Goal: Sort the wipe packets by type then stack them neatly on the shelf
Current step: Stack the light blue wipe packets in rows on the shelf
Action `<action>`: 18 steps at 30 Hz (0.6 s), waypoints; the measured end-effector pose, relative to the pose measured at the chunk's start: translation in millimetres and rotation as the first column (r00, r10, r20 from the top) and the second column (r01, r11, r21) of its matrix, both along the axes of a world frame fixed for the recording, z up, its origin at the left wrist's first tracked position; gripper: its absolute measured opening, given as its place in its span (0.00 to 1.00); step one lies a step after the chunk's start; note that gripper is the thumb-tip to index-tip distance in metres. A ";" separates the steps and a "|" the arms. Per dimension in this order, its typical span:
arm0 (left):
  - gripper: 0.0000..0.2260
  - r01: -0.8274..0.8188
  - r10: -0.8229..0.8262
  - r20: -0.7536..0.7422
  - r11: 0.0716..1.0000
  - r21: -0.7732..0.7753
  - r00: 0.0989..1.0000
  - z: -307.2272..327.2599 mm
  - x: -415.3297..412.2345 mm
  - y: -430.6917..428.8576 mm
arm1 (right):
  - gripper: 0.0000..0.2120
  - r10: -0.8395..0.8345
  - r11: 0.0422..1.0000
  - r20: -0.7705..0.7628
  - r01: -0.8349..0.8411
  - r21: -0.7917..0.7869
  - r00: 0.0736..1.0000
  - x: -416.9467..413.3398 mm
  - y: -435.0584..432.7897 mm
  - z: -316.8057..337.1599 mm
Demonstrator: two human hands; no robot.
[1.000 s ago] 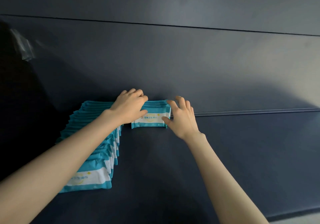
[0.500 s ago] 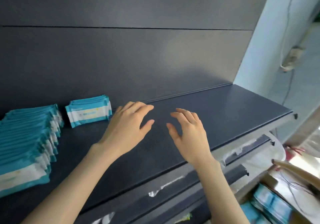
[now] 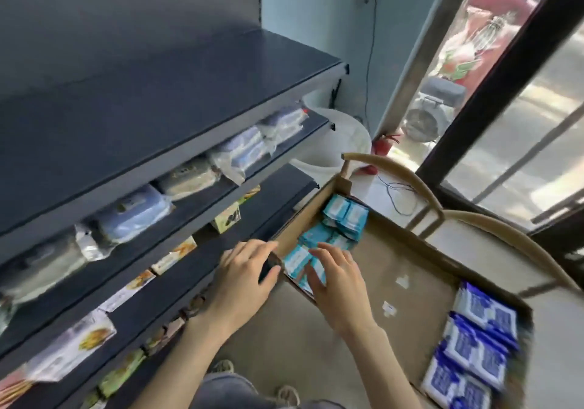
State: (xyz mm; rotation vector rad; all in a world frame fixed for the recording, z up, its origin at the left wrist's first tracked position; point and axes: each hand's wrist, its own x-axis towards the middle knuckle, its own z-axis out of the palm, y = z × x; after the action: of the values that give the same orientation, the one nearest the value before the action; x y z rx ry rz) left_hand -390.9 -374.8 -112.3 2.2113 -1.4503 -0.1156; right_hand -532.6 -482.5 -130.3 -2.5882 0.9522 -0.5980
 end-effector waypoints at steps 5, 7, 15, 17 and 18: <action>0.18 0.143 -0.124 -0.120 0.976 0.162 0.985 -41.0 -39.7 -27.8 | 0.17 -0.115 0.985 -0.115 0.128 0.112 0.987 -56.0 -12.6 -42.0; 0.20 0.192 -0.166 -0.146 0.963 0.188 0.975 -50.9 -42.6 -43.3 | 0.17 -0.155 0.975 -0.132 0.173 0.138 0.979 -64.5 -22.1 -49.1; 0.19 0.222 -0.172 -0.214 0.946 0.237 0.962 -76.9 -6.6 -134.5 | 0.13 -0.258 0.927 -0.155 0.289 0.239 0.954 -38.7 -98.0 -68.7; 0.18 0.238 -0.173 -0.237 0.929 0.283 0.956 -89.1 9.4 -161.3 | 0.14 -0.270 0.903 -0.184 0.315 0.293 0.945 -24.4 -121.7 -78.9; 0.18 0.246 -0.170 -0.254 0.918 0.310 0.952 -95.5 17.8 -174.4 | 0.14 -0.274 0.887 -0.198 0.326 0.325 0.941 -17.1 -133.4 -84.9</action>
State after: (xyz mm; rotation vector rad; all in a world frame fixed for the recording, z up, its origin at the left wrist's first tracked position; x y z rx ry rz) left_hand -373.1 -549.3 -207.9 2.2031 -1.6310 -0.7134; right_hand -549.7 -615.9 -215.3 -2.2002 1.3871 -0.2738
